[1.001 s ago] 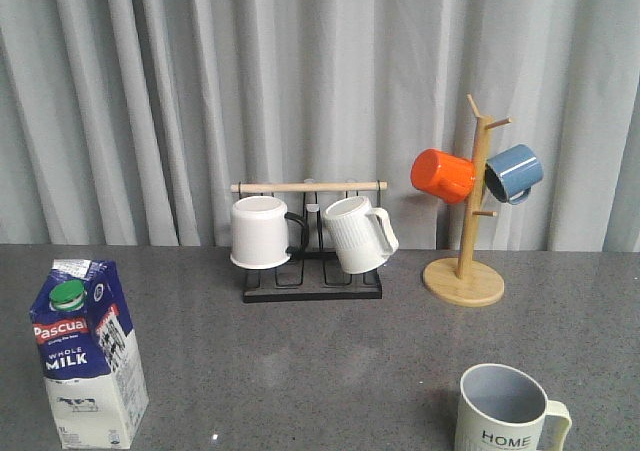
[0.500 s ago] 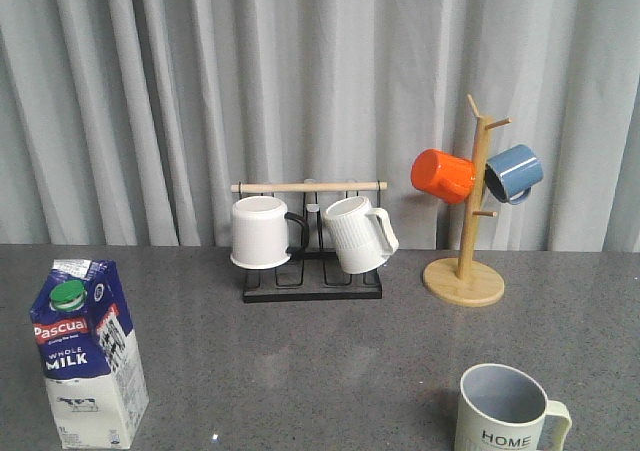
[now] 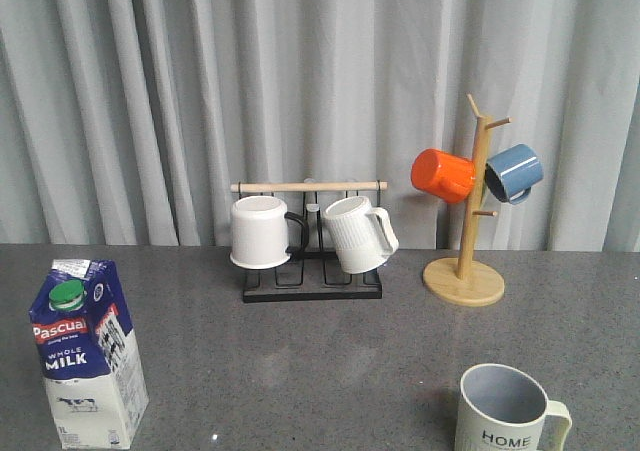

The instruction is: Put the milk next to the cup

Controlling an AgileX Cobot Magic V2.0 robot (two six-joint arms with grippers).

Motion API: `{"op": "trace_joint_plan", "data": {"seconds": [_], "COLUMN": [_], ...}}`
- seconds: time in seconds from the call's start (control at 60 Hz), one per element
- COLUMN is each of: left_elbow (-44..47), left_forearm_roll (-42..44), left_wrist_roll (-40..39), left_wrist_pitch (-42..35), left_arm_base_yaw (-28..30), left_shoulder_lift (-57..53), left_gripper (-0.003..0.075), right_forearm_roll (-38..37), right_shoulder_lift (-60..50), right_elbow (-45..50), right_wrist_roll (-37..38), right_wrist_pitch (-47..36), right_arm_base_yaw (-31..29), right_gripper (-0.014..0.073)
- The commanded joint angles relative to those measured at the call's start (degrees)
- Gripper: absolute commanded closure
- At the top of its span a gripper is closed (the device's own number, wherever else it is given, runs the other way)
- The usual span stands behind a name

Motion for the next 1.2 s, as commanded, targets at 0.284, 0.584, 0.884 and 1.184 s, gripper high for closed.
{"op": "trace_joint_plan", "data": {"seconds": [0.284, 0.584, 0.884, 1.184], "left_elbow": [-24.12, -25.29, -25.29, -25.29], "left_forearm_roll": [20.52, 20.09, 20.2, 20.2], "left_wrist_roll": [10.69, 12.73, 12.73, 12.73], "left_wrist_pitch": [26.1, 27.37, 27.43, 27.8], "left_arm_base_yaw": [-2.1, -2.1, -2.1, -2.1], "left_shoulder_lift": [6.61, 11.34, 11.4, 11.4], "left_gripper": [0.0259, 0.0259, 0.0259, 0.0259], "right_forearm_roll": [-0.63, -2.17, 4.61, 16.83], "right_shoulder_lift": [20.83, 38.83, 51.68, 57.45], "right_elbow": [-18.27, -18.27, -18.27, -18.4], "right_wrist_roll": [-11.83, -12.08, -17.9, -30.67], "right_wrist_pitch": [11.87, 5.55, -0.29, -4.14], "right_arm_base_yaw": [-0.45, -0.45, -0.45, -0.45], "right_gripper": [0.0175, 0.0175, 0.0175, 0.0175]}}
